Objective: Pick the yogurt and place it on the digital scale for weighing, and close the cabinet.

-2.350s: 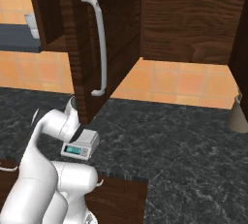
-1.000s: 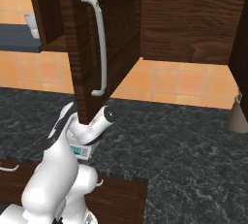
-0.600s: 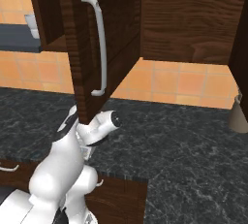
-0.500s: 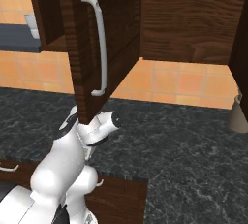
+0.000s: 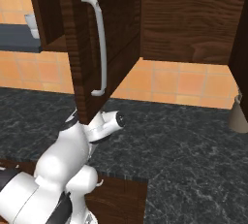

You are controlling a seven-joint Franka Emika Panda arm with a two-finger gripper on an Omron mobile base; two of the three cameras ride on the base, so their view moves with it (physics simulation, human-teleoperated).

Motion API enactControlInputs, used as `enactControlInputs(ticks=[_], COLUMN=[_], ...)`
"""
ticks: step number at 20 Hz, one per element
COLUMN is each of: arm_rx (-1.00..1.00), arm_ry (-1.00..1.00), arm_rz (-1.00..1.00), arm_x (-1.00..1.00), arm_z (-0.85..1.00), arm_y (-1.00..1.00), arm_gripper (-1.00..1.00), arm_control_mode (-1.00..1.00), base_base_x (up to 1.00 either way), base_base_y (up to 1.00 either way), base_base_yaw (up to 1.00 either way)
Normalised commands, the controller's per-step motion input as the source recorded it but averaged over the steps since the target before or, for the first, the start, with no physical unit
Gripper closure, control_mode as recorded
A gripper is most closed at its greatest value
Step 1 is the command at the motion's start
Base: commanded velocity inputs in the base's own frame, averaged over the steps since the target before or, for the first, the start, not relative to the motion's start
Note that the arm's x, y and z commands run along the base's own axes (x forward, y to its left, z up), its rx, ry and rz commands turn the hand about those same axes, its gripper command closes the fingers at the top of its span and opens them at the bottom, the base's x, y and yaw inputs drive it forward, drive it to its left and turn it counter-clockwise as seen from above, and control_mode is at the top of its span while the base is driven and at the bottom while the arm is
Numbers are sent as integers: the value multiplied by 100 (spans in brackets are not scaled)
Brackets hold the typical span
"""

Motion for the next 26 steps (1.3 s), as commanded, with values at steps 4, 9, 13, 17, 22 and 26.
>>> enactControlInputs(ticks=[4,9,13,17,22,26], arm_rx=[2,0,0,0,0,0], arm_ry=[-2,0,-1,-4,0,-2], arm_rz=[0,0,0,0,0,0], arm_x=[15,14,12,14,0,0], arm_z=[0,-2,-21,-30,-27,0], arm_y=[7,14,5,0,0,0], arm_gripper=[100,100,100,100,-100,-100], arm_control_mode=[-100,-100,-100,-100,-100,-100], base_base_x=[0,0,0,0,0,0], base_base_y=[0,0,0,0,0,0], base_base_yaw=[0,0,0,0,0,0])
